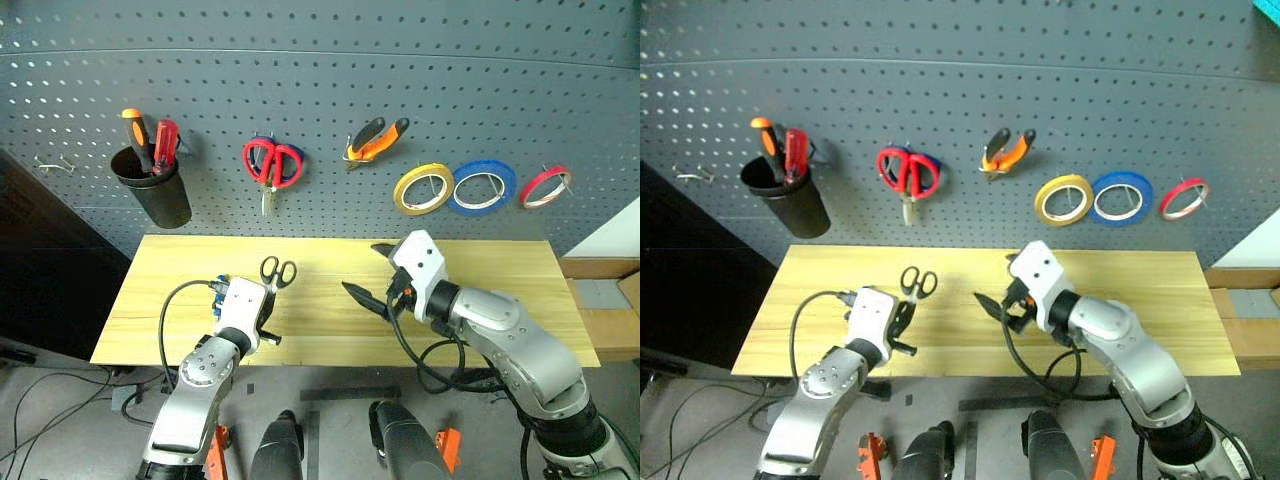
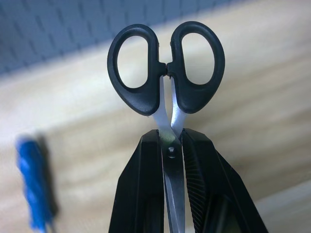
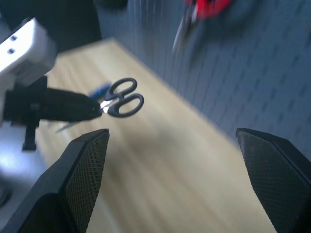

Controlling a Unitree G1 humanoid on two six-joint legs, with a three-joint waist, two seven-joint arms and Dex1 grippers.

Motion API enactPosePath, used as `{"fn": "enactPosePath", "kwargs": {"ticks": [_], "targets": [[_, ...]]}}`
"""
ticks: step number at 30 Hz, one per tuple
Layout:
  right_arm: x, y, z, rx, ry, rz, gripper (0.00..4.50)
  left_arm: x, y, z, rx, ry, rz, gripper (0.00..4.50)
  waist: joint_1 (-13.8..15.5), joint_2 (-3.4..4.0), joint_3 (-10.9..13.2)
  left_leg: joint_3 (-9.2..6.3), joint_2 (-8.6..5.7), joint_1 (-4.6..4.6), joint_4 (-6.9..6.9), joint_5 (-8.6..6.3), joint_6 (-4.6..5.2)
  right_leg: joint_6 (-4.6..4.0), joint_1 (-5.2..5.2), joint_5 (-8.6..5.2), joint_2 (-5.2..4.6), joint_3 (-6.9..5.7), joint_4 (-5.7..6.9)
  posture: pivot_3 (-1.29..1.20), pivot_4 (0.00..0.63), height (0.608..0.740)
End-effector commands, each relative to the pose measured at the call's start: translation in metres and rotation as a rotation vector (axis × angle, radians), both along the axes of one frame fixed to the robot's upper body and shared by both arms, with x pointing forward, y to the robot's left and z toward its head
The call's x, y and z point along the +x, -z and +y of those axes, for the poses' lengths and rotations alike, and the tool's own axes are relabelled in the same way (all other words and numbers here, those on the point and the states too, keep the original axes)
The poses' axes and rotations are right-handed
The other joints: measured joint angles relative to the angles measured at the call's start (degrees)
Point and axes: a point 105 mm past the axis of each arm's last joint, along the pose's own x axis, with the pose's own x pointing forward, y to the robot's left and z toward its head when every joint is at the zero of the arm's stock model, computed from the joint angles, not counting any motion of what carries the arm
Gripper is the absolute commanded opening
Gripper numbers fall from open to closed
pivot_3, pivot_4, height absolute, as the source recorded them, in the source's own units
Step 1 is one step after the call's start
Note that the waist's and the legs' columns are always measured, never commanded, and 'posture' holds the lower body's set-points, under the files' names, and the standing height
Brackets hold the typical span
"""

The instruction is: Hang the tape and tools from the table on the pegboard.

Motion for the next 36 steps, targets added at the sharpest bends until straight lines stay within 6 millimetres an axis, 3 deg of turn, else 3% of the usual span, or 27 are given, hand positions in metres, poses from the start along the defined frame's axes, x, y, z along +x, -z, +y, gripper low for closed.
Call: {"fn": "enactPosePath", "kwargs": {"ticks": [1, 5, 11, 26, 36], "targets": [[-0.008, -0.031, 0.004, 0.064, -0.032, -0.135, 4.5, -0.002, -0.059, 0.001, 0.053, 0.018, -0.257, 0.3, 0.0, -0.03, 0.0, 0.01, 0.0, -0.03, 0.0, 0.0, -0.01, 0.01, 0.0, 0.01, 0.0, 0.0, -0.06, -0.15, 0.276, 0.74], [-0.002, -0.039, 0.005, 0.087, -0.005, -0.176, 4.5, 0.004, -0.104, -0.004, 0.054, 0.04, -0.425, 0.3, 0.5, -0.03, 0.0, -0.03, 0.0, -0.13, -0.01, -0.05, -0.06, 0.14, -0.02, 0.08, 0.01, -0.06, -0.12, -0.14, 0.27, 0.74], [0.004, -0.048, 0.007, 0.112, 0.009, -0.211, 4.5, 0.009, -0.132, -0.015, 0.072, 0.096, -0.534, 0.3, 1.0, -0.03, 0.0, -0.04, 0.0, -0.22, 0.02, -0.07, -0.09, 0.16, -0.06, 0.09, 0.02, -0.06, -0.13, -0.14, 0.26, 0.74], [0.004, -0.05, 0.011, 0.127, 0.005, -0.215, 4.5, 0.014, -0.124, -0.011, 0.076, 0.094, -0.502, 0.3, 1.1, -0.03, 0.0, -0.07, 0.04, -0.22, 0.11, -0.07, -0.09, 0.16, -0.05, 0.1, 0.06, -0.07, -0.03, -0.14, 0.263, 0.74], [0.002, -0.061, 0.022, 0.153, -0.033, -0.235, 4.5, 0.036, -0.113, -0.009, 0.082, 0.078, -0.44, 0.3, 1.1, -0.03, 0.0, -0.09, 0.04, -0.22, 0.15, -0.07, -0.09, 0.16, -0.05, 0.1, 0.08, -0.09, 0.02, -0.14, 0.267, 0.74]]}}
